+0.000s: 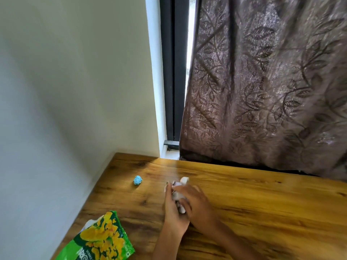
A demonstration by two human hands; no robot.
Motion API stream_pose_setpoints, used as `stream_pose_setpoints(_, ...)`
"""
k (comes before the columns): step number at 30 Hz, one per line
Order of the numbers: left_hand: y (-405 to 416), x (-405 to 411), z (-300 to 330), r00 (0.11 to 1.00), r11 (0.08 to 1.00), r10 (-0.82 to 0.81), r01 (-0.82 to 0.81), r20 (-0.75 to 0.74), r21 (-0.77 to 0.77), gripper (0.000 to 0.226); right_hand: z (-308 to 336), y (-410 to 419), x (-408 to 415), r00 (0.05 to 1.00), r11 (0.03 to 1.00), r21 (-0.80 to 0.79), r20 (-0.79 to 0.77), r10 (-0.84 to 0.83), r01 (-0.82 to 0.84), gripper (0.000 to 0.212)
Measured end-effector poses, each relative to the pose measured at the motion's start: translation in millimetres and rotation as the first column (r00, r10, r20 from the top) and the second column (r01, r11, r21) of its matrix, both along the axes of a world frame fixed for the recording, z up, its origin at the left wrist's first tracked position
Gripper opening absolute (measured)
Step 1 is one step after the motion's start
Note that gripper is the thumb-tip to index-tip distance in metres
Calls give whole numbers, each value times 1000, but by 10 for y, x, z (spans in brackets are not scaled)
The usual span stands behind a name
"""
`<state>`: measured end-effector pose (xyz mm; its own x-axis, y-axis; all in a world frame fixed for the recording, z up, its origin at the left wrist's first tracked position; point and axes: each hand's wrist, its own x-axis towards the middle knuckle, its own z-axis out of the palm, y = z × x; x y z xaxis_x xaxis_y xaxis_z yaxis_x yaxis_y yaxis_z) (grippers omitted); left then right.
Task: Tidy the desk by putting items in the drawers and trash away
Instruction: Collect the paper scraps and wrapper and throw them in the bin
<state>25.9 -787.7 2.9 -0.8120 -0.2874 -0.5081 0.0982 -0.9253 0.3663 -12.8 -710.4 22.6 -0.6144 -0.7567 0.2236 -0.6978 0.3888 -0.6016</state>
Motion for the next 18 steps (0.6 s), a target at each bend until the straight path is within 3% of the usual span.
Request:
stream_pose_setpoints(4,-151,103,-79,995,996,80,-78,56,-42,46,210,-125,106,999,998,58,-41,5,-2,30)
stream_pose_setpoints(10,-424,249,-71,944,948,313,-318,107,31,21,282,-808,-143,989,992,40,-80,124,-121,29)
stream_pose_setpoints(15,-369,288,-128,950,952,305,-305,69,-17,20,135,-1464,-167,935,877,396,-106,338,-272,41)
stream_pose_setpoints(18,-346,282,-230,941,951,310,-307,139,-42,24,-23,-1590,-165,932,847,464,-113,345,-257,36)
